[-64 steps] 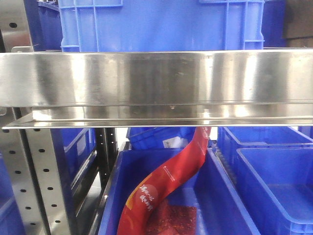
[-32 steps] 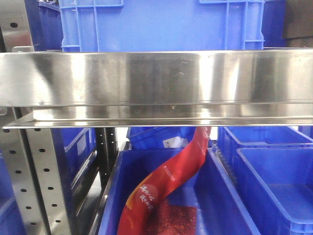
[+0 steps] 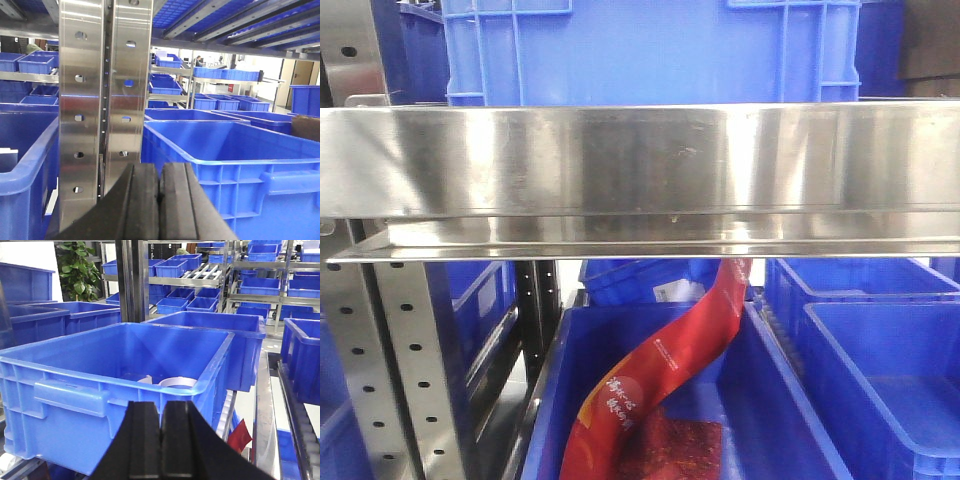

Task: Grab PVC pipe and place in blue bin
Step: 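Withdraw both open grippers up and out of the bin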

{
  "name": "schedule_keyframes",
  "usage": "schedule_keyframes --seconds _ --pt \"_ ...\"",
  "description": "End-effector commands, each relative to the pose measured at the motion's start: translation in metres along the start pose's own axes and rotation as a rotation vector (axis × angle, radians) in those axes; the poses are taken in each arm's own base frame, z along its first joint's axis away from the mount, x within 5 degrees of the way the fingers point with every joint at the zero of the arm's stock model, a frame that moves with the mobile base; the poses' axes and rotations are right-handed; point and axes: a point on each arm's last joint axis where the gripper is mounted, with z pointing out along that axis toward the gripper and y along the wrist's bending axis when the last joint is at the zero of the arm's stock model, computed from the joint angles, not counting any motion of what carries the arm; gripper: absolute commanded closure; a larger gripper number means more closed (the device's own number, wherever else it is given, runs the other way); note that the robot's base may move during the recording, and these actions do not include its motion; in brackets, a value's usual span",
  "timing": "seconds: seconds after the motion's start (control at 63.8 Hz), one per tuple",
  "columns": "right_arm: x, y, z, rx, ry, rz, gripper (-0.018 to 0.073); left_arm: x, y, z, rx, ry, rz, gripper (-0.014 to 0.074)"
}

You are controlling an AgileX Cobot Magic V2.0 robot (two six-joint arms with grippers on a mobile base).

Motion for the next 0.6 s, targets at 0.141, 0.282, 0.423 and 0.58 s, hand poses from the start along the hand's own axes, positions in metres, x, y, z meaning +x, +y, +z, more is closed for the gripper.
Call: schedule_keyframes --seconds 0.141,0.282,0.423,0.58 --pt "-0.0011 -0.0010 -0.0012 0.008 -0.010 -0.013 0.0727 -0.0021 0.0007 -0.0015 -0.008 -0.022 0.002 0.0707" --pt "-0.0015 -0.0010 -0.0018 0.008 -0.013 -0.013 0.0727 -0.0021 0.0007 -0.0015 -0.008 -0.022 0.002 0.0707" --pt "-0.0019 -0.0009 -0.0026 0.008 -0.016 -0.013 0.0727 -0.0021 0.0007 -0.0015 -0.008 -0.022 0.002 0.0707" --pt "-0.0017 -0.0009 -0.0025 0.007 -0.013 -0.013 0.0727 -0.0021 0.0007 -0.0015 -0.008 -0.022 0.002 0.0707"
